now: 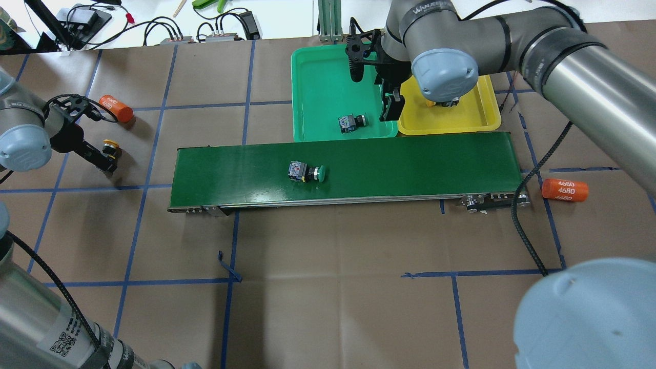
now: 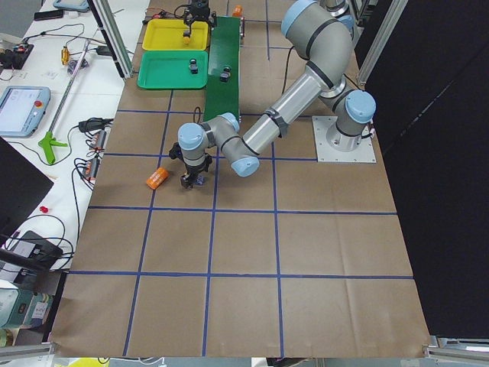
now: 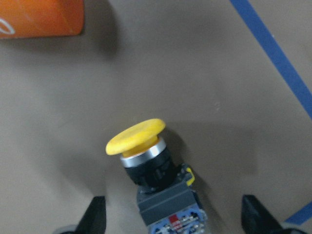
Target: Sort buttons by color to trays
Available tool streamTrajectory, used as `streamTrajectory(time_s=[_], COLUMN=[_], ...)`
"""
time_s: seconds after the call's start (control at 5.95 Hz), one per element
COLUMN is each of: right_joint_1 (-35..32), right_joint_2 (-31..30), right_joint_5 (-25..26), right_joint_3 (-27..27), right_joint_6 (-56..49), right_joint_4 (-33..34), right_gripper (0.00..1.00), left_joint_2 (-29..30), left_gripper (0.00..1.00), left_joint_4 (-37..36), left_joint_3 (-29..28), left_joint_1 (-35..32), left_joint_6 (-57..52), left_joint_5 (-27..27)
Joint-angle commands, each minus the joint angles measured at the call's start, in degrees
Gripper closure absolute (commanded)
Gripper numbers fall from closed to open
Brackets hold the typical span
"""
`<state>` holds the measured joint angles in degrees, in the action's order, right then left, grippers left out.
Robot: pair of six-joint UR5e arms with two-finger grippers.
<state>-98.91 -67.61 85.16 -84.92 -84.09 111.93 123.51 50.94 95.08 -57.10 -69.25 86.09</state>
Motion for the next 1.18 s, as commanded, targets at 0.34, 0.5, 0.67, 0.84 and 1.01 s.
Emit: streamTrajectory(time_s=[0.34,0.5,0.67,0.84,1.01], right_joint_1=[-0.7,-1.0,-2.6,-5.1,-5.3], right_joint_2=[-9.7,-7.0,-4.4,-2.2,0.1], right_joint_5=[2.3,-0.3,-0.4,-0.5,-0.6], right_joint_3=[-10.5,-11.2,-11.8,-11.8,-11.9], right_joint_6=[4.0,5.2,10.4,12.6,12.6], right_joint_4=[-4.8,1.3,6.7,10.0,12.8], right_gripper=[0.00,0.00,0.00,0.00,0.00], left_joint_2=[-3.4,-7.3,-10.3,-12.8,-14.2], left_gripper=[1.00,1.00,1.00,1.00,1.00], left_joint_4=[-0.1,1.2,4.0,8.8,11.7], left_joint_3=[-0.2,0.4,1.8,2.2,2.4], left_joint_1=[-0.2,-1.2,-2.3,-6.1,-11.3], left_joint_6=[-4.9,-9.2,-16.1,-23.0,-28.8], left_joint_5=[-0.2,-0.4,-1.5,-1.6,-1.7])
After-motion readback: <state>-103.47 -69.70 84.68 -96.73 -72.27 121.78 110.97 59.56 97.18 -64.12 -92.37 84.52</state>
